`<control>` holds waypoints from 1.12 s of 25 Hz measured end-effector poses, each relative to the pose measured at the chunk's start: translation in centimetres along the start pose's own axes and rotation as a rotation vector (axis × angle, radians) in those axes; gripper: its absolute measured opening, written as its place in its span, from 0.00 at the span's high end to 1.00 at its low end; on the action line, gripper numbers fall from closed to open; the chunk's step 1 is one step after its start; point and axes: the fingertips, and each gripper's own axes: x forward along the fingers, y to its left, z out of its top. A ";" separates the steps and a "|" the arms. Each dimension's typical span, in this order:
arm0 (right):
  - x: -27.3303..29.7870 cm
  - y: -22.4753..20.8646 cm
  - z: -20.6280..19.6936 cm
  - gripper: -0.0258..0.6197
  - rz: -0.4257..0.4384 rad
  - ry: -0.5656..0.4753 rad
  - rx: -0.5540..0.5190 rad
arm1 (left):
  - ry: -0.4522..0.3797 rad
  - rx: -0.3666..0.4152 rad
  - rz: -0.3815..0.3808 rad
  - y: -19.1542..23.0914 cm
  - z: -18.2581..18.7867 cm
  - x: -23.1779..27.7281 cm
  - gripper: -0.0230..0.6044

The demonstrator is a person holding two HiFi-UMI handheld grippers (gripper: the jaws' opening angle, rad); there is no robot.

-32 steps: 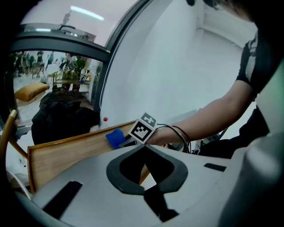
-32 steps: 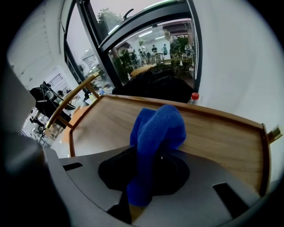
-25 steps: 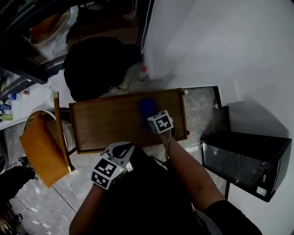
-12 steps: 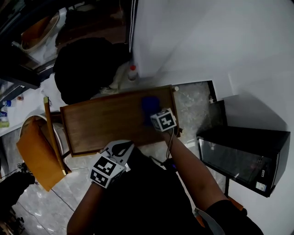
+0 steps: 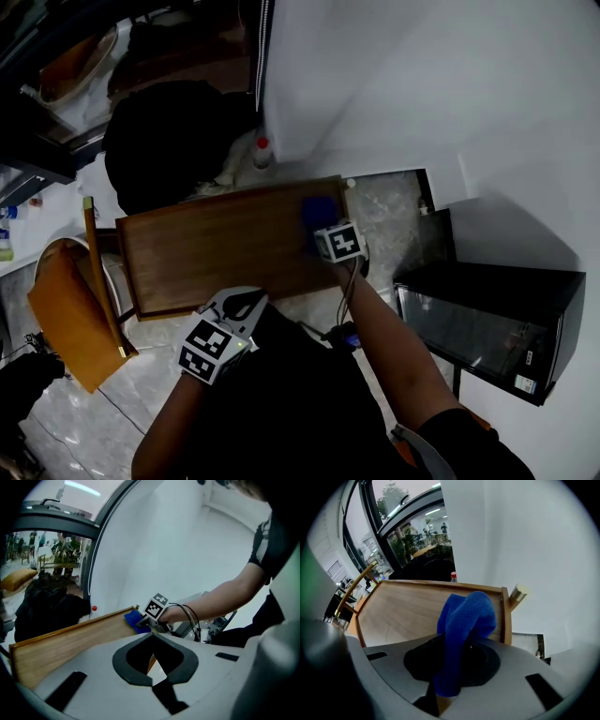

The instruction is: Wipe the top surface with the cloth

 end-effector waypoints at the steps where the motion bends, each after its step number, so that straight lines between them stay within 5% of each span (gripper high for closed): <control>1: -0.1 -0.2 0.0 0.83 -0.001 0.003 0.004 | -0.001 -0.001 0.003 0.0 -0.1 0.0 0.96; 28: -1.8 -4.5 -1.8 0.83 -0.149 0.026 0.092 | -0.039 -0.040 0.047 1.7 -2.1 -4.7 0.96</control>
